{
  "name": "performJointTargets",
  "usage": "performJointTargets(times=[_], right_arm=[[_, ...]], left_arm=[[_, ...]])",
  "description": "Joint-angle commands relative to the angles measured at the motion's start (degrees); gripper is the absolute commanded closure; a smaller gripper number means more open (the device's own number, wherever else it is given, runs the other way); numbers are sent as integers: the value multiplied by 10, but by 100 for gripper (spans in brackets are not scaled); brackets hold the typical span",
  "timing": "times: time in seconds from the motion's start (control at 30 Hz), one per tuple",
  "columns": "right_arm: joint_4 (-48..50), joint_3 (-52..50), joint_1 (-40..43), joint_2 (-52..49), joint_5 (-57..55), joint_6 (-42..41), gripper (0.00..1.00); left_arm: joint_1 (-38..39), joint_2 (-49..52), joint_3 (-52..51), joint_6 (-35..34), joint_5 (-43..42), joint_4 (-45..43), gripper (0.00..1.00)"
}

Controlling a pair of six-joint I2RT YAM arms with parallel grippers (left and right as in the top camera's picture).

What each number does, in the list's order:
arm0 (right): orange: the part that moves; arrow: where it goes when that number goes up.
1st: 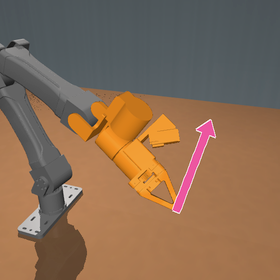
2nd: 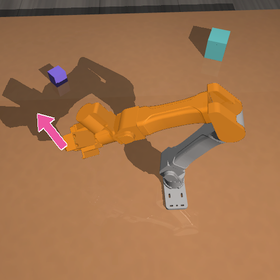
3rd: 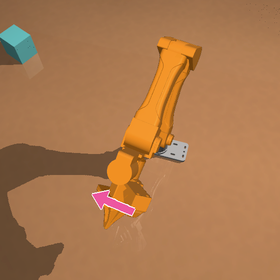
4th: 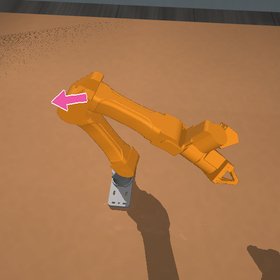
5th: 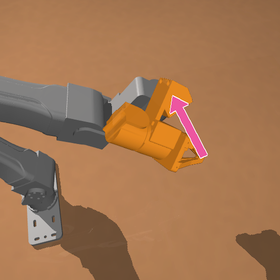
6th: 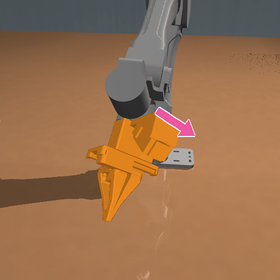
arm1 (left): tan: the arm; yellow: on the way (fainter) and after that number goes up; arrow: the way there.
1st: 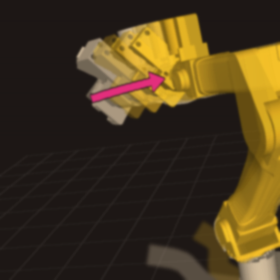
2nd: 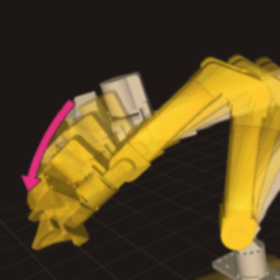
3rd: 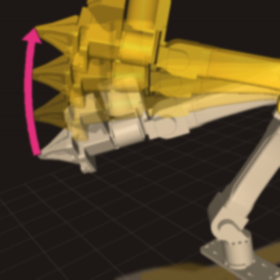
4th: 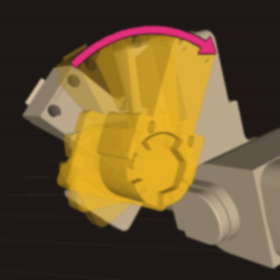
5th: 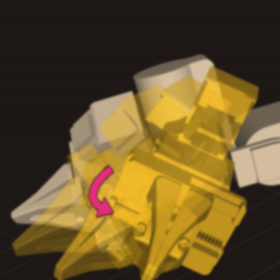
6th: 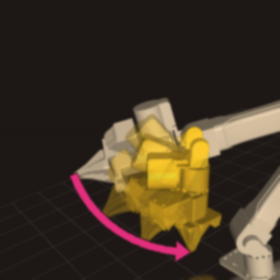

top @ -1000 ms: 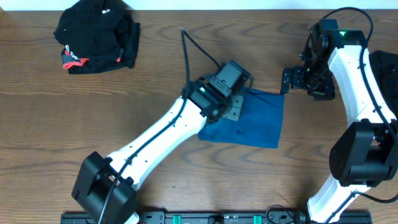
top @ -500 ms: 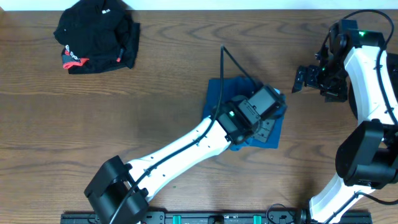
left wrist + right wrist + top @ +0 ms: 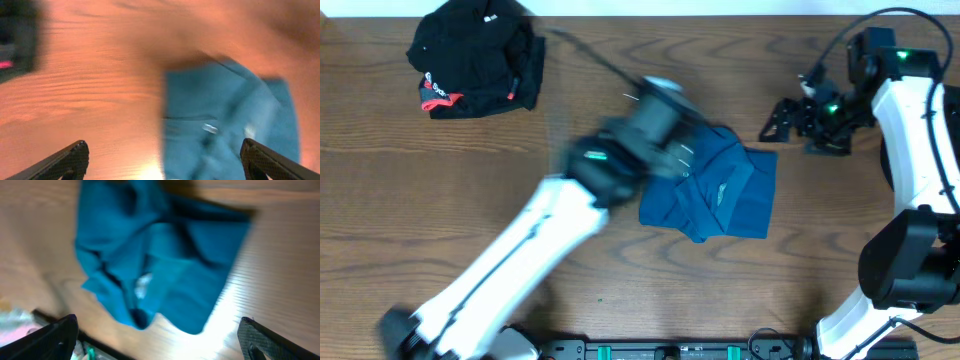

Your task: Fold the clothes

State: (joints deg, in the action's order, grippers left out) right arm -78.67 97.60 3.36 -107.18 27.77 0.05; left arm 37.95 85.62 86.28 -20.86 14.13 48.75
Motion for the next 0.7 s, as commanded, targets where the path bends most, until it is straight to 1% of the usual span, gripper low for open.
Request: performJointTargets(times=[0.0, 0.1, 0.17, 0.23, 0.4, 0.67], right_arm=[[13, -26, -36, 12, 61, -10, 1], [58, -74, -64, 12, 29, -89, 1], [98, -111, -76, 12, -3, -148, 1], [148, -157, -83, 12, 6, -191, 1], [247, -254, -85, 12, 23, -230, 1], [300, -311, -83, 12, 56, -232, 1]], left_arm=[[-70, -27, 11, -13, 29, 37, 3], [-116, -28, 11, -13, 21, 76, 2], [-136, -25, 10, -13, -4, 95, 2], [-146, -25, 8, -13, -21, 102, 2], [-147, -25, 5, -8, -21, 102, 2], [-147, -25, 5, -8, -21, 99, 1]])
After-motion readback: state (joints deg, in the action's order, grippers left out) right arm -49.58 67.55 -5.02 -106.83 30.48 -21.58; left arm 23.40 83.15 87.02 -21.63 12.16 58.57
